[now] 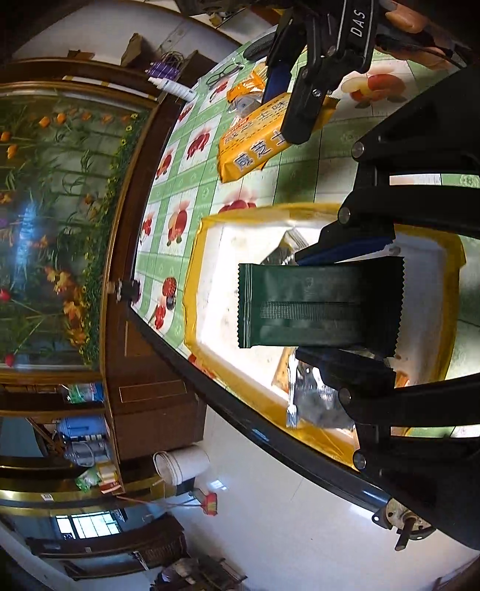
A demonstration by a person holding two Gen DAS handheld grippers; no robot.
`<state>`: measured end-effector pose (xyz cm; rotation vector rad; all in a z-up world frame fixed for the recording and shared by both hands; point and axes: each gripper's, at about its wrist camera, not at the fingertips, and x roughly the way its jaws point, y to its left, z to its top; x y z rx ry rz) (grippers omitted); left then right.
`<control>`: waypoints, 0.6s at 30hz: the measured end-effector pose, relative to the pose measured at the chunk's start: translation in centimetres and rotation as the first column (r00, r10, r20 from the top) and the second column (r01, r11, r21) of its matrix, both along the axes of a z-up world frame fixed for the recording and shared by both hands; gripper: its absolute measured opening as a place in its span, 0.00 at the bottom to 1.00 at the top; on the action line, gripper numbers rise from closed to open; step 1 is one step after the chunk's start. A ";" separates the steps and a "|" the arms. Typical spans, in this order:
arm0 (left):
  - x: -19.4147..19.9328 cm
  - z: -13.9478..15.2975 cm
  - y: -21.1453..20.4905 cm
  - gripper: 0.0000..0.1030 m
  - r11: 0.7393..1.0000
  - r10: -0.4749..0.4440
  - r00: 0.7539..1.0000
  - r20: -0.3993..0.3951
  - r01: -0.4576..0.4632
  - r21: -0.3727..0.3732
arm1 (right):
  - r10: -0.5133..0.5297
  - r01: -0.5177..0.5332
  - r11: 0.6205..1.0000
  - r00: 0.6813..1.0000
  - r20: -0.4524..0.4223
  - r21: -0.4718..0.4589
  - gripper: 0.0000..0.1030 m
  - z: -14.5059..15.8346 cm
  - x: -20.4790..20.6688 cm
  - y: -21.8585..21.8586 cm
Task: Organize snacks
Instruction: 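Carry the green packet and yellow biscuit bag over the tray with both tools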
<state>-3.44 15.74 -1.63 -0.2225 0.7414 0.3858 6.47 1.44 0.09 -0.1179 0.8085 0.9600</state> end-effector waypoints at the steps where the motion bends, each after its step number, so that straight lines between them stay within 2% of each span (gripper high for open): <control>1: -0.1 -0.1 0.3 0.41 1.000 0.007 1.000 0.001 -0.007 -0.003 | 0.011 -0.011 1.000 1.000 0.001 0.001 0.69 0.0 0.0 0.7; 10: -0.8 -1.1 1.9 0.41 0.999 0.041 0.999 -0.014 -0.041 -0.017 | 0.081 -0.081 0.997 0.997 0.006 -0.002 0.69 -0.4 1.1 7.0; 18: -0.8 -1.9 2.6 0.41 0.998 0.048 0.998 -0.029 -0.049 -0.033 | 0.094 -0.094 0.996 0.995 0.018 -0.004 0.69 -0.6 1.9 9.8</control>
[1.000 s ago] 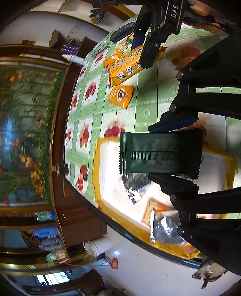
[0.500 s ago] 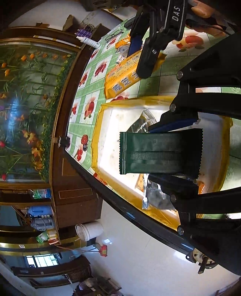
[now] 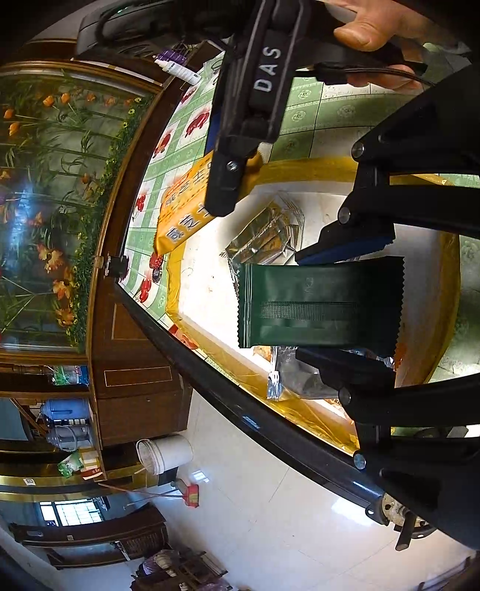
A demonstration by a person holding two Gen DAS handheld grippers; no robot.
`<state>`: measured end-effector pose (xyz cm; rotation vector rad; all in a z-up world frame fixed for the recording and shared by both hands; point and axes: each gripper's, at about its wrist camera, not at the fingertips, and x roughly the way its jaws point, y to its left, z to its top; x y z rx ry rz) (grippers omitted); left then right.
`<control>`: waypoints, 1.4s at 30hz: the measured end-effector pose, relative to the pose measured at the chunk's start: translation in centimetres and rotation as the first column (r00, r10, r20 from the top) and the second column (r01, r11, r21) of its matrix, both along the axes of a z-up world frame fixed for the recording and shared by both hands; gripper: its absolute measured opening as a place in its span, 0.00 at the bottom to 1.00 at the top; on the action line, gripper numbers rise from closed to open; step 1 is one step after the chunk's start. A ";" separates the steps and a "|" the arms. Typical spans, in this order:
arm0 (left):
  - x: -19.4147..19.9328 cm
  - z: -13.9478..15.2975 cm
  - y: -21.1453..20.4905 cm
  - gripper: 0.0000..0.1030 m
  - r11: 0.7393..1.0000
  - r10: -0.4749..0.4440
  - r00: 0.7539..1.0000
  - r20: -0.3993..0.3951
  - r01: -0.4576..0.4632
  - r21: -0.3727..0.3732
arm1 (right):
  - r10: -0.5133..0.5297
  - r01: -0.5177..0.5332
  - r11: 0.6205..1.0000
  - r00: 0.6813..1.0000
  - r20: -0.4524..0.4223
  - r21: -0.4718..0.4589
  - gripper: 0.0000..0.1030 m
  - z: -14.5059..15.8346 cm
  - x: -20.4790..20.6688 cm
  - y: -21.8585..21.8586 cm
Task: Organize snacks
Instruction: 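Carry the green packet and yellow biscuit bag over the tray with both tools, then open both tools to drop the green packet and yellow biscuit bag into the tray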
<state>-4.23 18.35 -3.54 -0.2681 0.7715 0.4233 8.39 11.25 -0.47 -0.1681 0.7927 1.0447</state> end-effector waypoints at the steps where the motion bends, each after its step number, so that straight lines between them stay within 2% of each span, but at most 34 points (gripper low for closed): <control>1: 0.1 -0.1 0.1 0.41 1.000 0.001 1.000 -0.003 -0.001 0.001 | -0.001 0.001 1.000 1.000 0.001 -0.001 0.69 0.0 0.1 0.2; 16: 0.5 -0.6 0.0 0.41 1.000 0.007 1.000 -0.022 -0.006 0.019 | -0.019 0.018 0.999 1.000 -0.019 -0.040 0.69 -2.3 1.9 2.2; 23: 0.8 -0.4 -0.5 0.41 1.000 -0.020 1.000 -0.015 0.020 -0.001 | -0.030 0.028 0.997 0.999 -0.028 -0.066 0.68 -3.2 2.5 2.6; 35: 1.7 -1.0 -1.4 0.43 0.999 -0.045 0.998 -0.045 0.045 -0.005 | -0.058 0.056 0.997 0.998 -0.040 -0.061 0.69 -2.8 2.9 1.4; 38: 1.9 -1.0 -1.8 0.54 0.999 -0.033 0.997 -0.067 0.035 0.028 | -0.093 0.091 0.995 0.995 -0.031 -0.043 0.73 -2.2 2.8 -0.4; 39: 1.9 -1.0 -2.0 0.68 0.999 -0.026 0.997 -0.073 0.030 0.042 | -0.108 0.107 0.994 0.994 -0.029 -0.034 0.75 -1.9 2.8 -1.3; 40: 1.8 -1.0 -2.1 0.76 0.998 -0.019 0.997 -0.074 0.023 0.052 | -0.125 0.125 0.992 0.992 -0.029 -0.025 0.76 -1.7 2.8 -2.3; 42: 1.6 -0.8 -2.3 0.76 0.998 -0.015 0.998 -0.063 0.018 0.058 | -0.160 0.159 0.987 0.987 -0.031 -0.011 0.76 -1.4 2.9 -4.3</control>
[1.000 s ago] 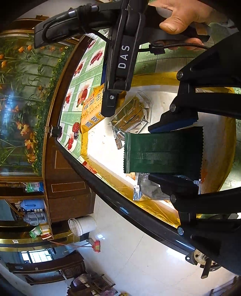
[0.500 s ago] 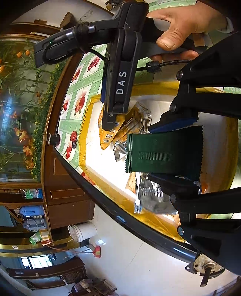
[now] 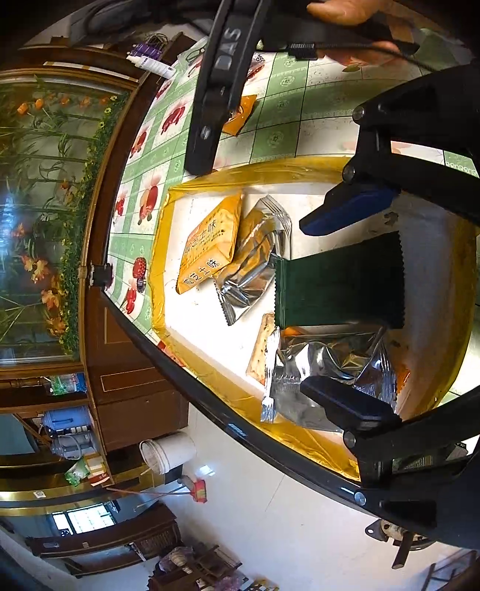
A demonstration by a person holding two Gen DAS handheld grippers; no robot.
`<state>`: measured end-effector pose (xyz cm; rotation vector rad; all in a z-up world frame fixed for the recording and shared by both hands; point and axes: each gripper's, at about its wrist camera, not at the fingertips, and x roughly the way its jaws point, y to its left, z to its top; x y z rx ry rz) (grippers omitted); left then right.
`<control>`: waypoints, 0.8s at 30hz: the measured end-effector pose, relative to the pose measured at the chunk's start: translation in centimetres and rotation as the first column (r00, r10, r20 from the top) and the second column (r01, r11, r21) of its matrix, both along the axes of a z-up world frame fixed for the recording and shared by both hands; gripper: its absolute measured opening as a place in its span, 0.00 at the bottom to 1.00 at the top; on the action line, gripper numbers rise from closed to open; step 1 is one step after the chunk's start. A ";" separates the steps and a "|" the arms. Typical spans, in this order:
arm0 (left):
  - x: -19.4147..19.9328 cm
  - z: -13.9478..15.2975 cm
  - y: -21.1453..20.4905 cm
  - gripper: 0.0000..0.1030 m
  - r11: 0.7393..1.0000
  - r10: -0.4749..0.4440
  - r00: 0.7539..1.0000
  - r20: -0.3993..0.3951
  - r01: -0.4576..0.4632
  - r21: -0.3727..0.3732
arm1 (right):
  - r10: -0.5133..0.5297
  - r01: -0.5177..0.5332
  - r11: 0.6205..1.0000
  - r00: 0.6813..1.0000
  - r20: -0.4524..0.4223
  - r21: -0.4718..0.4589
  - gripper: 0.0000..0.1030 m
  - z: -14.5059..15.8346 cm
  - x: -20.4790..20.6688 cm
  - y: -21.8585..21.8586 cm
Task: Organize snacks
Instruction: 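Open both tools to drop the green packet and yellow biscuit bag into the tray, then grasp the small white-blue bar with the left tool while the right grasps the green-ended cracker pack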
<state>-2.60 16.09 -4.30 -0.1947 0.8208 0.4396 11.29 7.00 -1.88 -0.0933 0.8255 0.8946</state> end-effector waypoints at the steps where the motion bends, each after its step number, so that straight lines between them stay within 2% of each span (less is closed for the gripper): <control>1: -0.1 0.1 0.0 0.76 1.000 -0.002 1.000 0.003 0.002 -0.006 | -0.017 0.017 1.000 1.000 -0.005 0.008 0.76 0.0 0.1 -1.1; 7: -0.3 1.2 -0.8 0.76 1.000 -0.009 0.999 0.033 0.009 -0.012 | -0.111 0.112 0.994 0.993 -0.033 0.016 0.77 -0.6 0.1 -7.5; 12: 0.3 2.2 -2.7 0.76 0.998 -0.057 0.996 0.067 0.059 -0.035 | -0.189 0.188 0.982 0.981 -0.042 -0.006 0.77 -1.7 -1.0 -13.1; 18: 2.1 2.7 -6.9 0.76 0.986 -0.162 0.985 0.061 0.165 -0.032 | -0.266 0.265 0.964 0.962 -0.054 -0.031 0.77 -3.1 -1.6 -19.0; 24: 3.9 2.6 -11.7 0.76 0.960 -0.276 0.961 0.033 0.277 -0.031 | -0.328 0.327 0.944 0.944 -0.043 -0.044 0.77 -3.4 -1.9 -23.9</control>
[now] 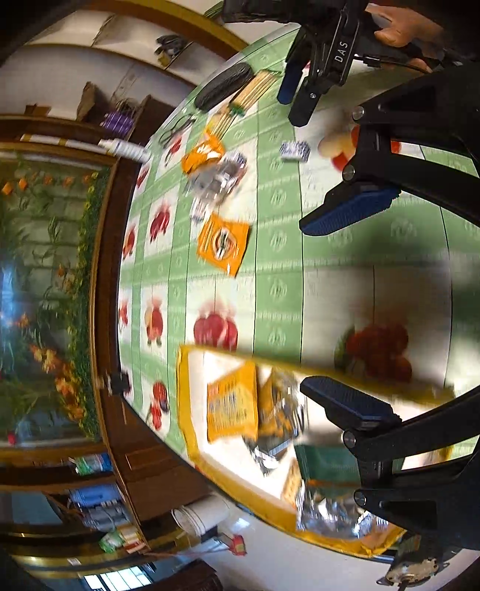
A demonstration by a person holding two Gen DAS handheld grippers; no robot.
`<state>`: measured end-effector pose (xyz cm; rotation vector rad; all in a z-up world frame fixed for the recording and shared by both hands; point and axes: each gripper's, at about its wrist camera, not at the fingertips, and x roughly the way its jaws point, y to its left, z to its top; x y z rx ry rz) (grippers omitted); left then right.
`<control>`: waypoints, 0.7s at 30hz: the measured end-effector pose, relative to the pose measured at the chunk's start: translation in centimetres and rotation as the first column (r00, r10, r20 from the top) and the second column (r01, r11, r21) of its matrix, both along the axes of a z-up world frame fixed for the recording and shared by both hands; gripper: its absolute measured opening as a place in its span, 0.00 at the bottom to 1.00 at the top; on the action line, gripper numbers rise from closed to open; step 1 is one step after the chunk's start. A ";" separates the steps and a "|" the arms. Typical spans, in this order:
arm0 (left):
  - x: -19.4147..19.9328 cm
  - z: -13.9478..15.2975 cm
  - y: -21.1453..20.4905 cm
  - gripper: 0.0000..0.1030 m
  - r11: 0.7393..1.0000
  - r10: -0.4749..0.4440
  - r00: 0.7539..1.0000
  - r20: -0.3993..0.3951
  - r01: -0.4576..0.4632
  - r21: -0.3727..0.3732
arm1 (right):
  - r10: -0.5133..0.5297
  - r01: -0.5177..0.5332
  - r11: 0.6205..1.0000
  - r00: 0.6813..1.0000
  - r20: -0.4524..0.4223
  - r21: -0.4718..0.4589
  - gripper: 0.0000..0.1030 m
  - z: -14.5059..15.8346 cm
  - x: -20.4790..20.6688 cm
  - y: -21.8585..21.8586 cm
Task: Organize snacks
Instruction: 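Grasp the small white-blue bar with the left tool while the right grasps the green-ended cracker pack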
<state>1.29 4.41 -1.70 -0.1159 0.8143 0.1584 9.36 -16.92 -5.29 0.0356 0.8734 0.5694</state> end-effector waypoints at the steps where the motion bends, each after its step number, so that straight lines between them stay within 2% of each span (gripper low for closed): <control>1: 0.3 -0.1 -0.8 0.76 1.000 -0.018 1.000 -0.005 0.018 0.004 | -0.011 0.011 1.000 1.000 0.002 -0.006 0.77 -0.1 0.0 -0.7; 7: 2.0 -1.0 -5.6 0.76 0.992 -0.122 0.992 -0.031 0.122 0.001 | -0.078 0.078 0.997 0.997 0.003 -0.013 0.77 -0.5 0.9 -5.3; 12: 4.1 -1.9 -9.1 0.76 0.982 -0.188 0.981 -0.044 0.187 -0.025 | -0.057 0.057 0.998 0.998 0.022 -0.013 0.78 -0.2 2.8 -8.1; 15: 5.5 -2.6 -11.0 0.76 0.975 -0.222 0.973 -0.060 0.220 -0.029 | -0.050 0.052 0.997 0.998 0.044 -0.061 0.78 -0.1 4.6 -9.8; 21: 7.6 -4.0 -12.9 0.76 0.966 -0.260 0.960 -0.103 0.257 -0.039 | -0.065 0.068 0.987 0.998 0.026 -0.146 0.78 -0.6 8.6 -12.0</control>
